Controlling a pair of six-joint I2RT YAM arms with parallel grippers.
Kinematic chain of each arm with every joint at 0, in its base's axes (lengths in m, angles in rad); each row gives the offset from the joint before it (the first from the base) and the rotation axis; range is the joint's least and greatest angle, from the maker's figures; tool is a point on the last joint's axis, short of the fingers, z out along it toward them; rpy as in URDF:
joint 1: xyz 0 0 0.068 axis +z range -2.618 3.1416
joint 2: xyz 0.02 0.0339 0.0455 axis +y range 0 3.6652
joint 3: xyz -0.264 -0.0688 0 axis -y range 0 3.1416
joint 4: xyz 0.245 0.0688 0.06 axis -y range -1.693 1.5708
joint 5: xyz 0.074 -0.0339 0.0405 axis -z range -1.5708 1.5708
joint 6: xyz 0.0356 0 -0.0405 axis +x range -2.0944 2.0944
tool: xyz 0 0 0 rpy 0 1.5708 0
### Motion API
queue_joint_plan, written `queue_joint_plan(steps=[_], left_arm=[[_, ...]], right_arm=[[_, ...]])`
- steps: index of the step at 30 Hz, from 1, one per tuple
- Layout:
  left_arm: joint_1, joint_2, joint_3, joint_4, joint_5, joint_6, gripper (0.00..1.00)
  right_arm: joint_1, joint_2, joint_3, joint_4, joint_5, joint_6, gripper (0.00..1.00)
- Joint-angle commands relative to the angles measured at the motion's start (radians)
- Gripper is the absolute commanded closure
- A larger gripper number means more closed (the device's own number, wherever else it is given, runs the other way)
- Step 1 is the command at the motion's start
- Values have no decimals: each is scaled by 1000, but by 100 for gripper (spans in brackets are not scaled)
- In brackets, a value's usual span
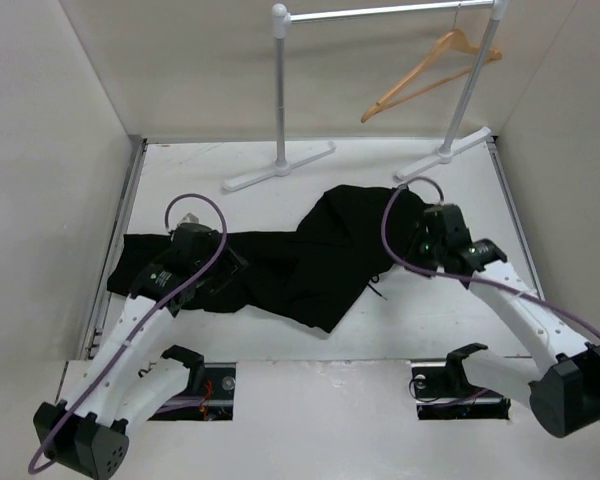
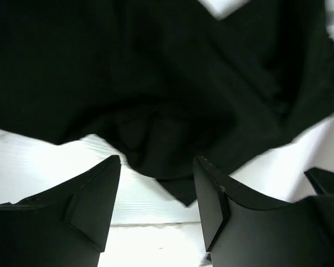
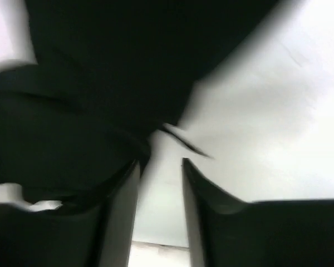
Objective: Place the trousers on the hanger
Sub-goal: Flatten out the trousers at the center of the board.
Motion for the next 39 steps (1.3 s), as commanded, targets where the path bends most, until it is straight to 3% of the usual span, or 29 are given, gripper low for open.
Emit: queue_joint_plan(steps=[1, 3, 5, 13, 15, 17, 20, 21, 24, 28, 32, 36, 39], left_arm=[[9, 51, -33, -23, -62, 127, 48], [27, 29, -81, -25, -157, 173, 46], [62, 23, -120, -16, -183, 192, 44], [185, 115, -271, 208, -56, 134, 42], [198, 167, -297, 258, -35, 123, 42], [227, 211, -309, 295, -24, 112, 47], [250, 259, -312, 355, -42, 98, 66], [262, 268, -309, 363, -51, 91, 75], [300, 261, -293, 360, -79, 71, 93], [353, 172, -288, 351, -93, 64, 96], [406, 156, -308, 331, -73, 61, 97], [471, 133, -337, 299, -71, 69, 97], [511, 123, -345, 283, -44, 72, 97]], right_arm=[[-33, -58, -147, 67, 85, 77, 43], [-67, -70, -191, 175, 45, 71, 30], [-111, -38, -201, 265, -30, 67, 24], [-206, 215, -162, 558, -121, 71, 27], [-215, 308, -115, 584, -130, 73, 34], [-219, 373, -71, 606, -119, 71, 50], [-222, 431, 9, 640, -128, 73, 83], [-222, 433, 28, 634, -130, 71, 89], [-217, 358, 80, 525, -93, 65, 99], [-150, 131, 172, 159, 52, -16, 99], [-29, 43, 460, -240, 152, -84, 99], [68, 202, 774, -345, 169, -133, 97], [68, 568, 1111, -363, 120, -211, 95]])
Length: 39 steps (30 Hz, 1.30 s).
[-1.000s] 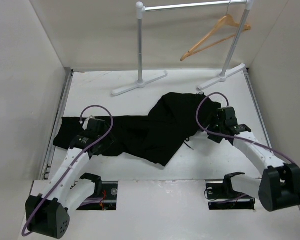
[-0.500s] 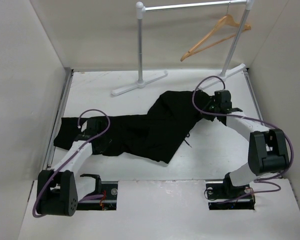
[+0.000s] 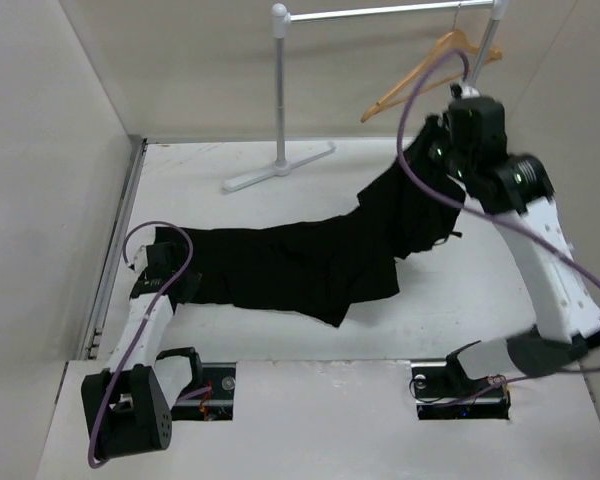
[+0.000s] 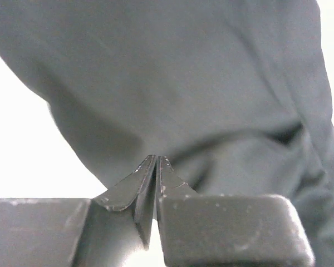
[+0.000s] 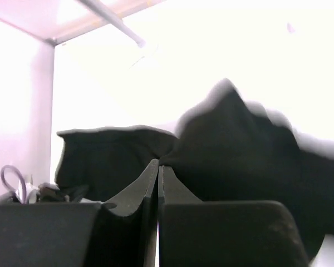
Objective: Place the trousers on the hanger
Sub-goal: Flatten out the trousers at the center of the board.
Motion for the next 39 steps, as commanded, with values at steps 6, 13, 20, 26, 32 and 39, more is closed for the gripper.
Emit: queue_joint_plan(steps=[6, 13, 20, 26, 32, 39], left_arm=[[-24, -62, 45, -110, 12, 13, 85], [-407, -69, 170, -173, -154, 40, 57], [-437, 115, 171, -84, -167, 16, 50], [-344, 221, 194, -2, -87, -7, 49], [-242, 276, 175, 13, -61, -26, 48], [-179, 388, 125, 44, -16, -47, 46]], right_arm=[[-13, 885, 844, -274, 31, -89, 49], [53, 505, 346, -78, 184, -182, 30], [39, 30, -314, 189, 28, -30, 42], [59, -147, -609, 306, 6, 35, 92], [48, -153, -766, 425, -17, 63, 43], [5, -12, -817, 547, -78, 91, 27]])
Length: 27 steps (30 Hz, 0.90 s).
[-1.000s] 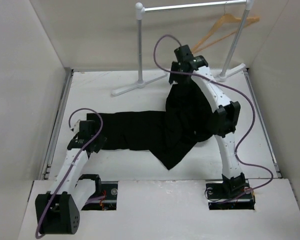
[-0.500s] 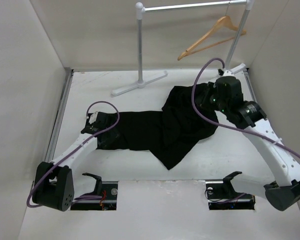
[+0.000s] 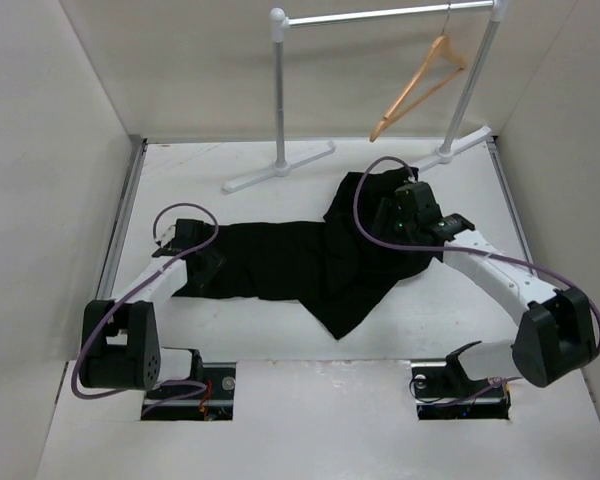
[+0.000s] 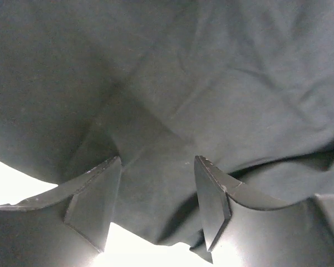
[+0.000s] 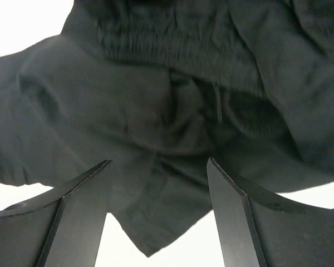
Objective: Place the trousers on the hanger
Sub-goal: Flatten out the trousers at the center of the board.
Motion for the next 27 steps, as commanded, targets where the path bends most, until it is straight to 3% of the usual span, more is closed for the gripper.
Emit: queue_joint_plan(steps=[1, 3, 5, 6, 7, 8, 9, 11, 16, 19, 24, 26, 27], left_arm=[[22, 71, -49, 26, 27, -27, 46], [37, 114, -65, 58, 27, -29, 47], [71, 132, -72, 100, 29, -29, 56], [91, 143, -77, 117, 35, -33, 67], [111, 152, -76, 126, 45, -41, 78], [132, 157, -72, 130, 53, -45, 86], [154, 152, -65, 126, 58, -48, 91], [201, 105, -54, 109, 64, -52, 97], [321, -88, 16, 11, 38, -53, 100], [385, -177, 61, -75, 38, -70, 100], [421, -298, 137, -162, 36, -122, 100], [425, -308, 185, -185, 44, -124, 99], [427, -314, 200, -196, 44, -124, 99]], right_arm=[[-24, 59, -2, 150, -41, 29, 27], [-31, 109, 8, 163, -63, 35, 28], [-34, 160, 30, 166, -93, 37, 32], [-34, 177, 39, 169, -103, 38, 38], [-31, 188, 48, 170, -107, 38, 49], [-30, 188, 61, 163, -106, 38, 72], [-30, 167, 68, 152, -95, 40, 88], [-28, 87, 87, 120, -65, 31, 96], [25, -184, 153, -150, -5, -14, 97], [140, -327, 177, -367, -12, 12, 97], [630, -420, 21, -587, -99, 263, 90], [841, -441, -72, -601, -124, 372, 79], [898, -455, -94, -616, -120, 408, 68]])
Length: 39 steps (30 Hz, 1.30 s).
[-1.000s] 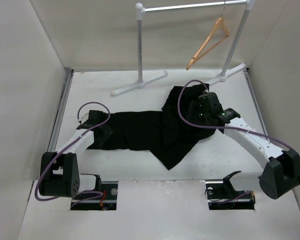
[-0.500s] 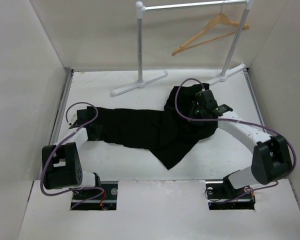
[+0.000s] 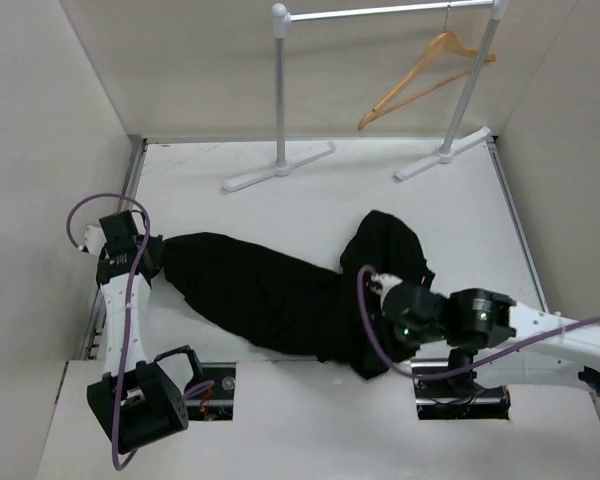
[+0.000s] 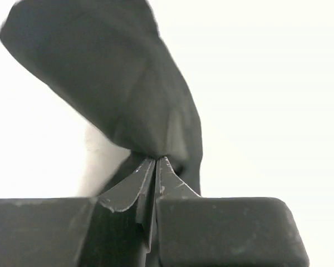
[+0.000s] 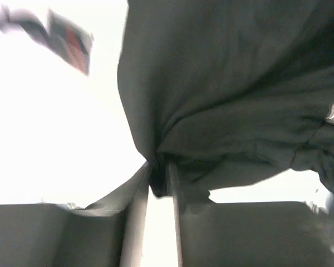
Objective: Place the trousers on the hanger
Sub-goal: Flatten out the trousers at the center of the board.
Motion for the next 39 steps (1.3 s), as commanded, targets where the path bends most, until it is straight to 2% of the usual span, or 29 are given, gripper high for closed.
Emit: queue_joint_plan(steps=[1, 2, 3, 4, 6, 7, 9, 11, 13, 15, 19, 22, 26, 30, 34, 39], left_arm=[[12, -26, 83, -77, -14, -24, 99], [13, -35, 96, -88, -20, -22, 99], [15, -39, 99, -93, -21, -22, 98], [19, -43, 102, -102, -24, -22, 98], [21, -49, 99, -120, -31, -22, 95], [21, -54, 97, -128, -37, -22, 92], [19, -66, 96, -129, -54, -10, 80], [-5, -77, 106, -129, -57, 27, 68], [-42, -94, 108, -145, -80, 73, 62], [-62, -109, 91, -166, -127, 105, 57], [-131, -120, 47, -179, -159, 136, 55], [-284, -82, 56, -151, -135, 128, 55], [-516, 44, 123, -111, -95, 122, 51], [-694, 196, 208, -38, -6, 122, 48], [-816, 371, 300, 27, 74, 125, 47], [-919, 512, 375, 50, 124, 145, 48]], right_arm=[[144, -23, -99, -221, -37, 208, 54], [129, -62, -102, -239, -2, 220, 40], [85, -105, -87, -253, 43, 222, 32], [14, -141, -69, -256, 75, 211, 28], [-177, -191, -61, -230, 95, 170, 28], [-274, -209, -78, -212, 88, 152, 32], [-446, -223, -134, -181, 69, 115, 39], [-541, -235, -206, -172, 86, 102, 40], [-589, -258, -257, -164, 153, 95, 36], [-624, -261, -288, -149, 187, 96, 35], [-681, -150, -299, 29, 173, 47, 33], [-722, -19, -264, 138, 184, -22, 32], [-776, 110, -231, 174, 226, -100, 32], [-781, 104, -197, 128, 343, -123, 32], [-798, 142, -121, 132, 367, -183, 30], [-718, 307, 78, 179, 300, -324, 17]])
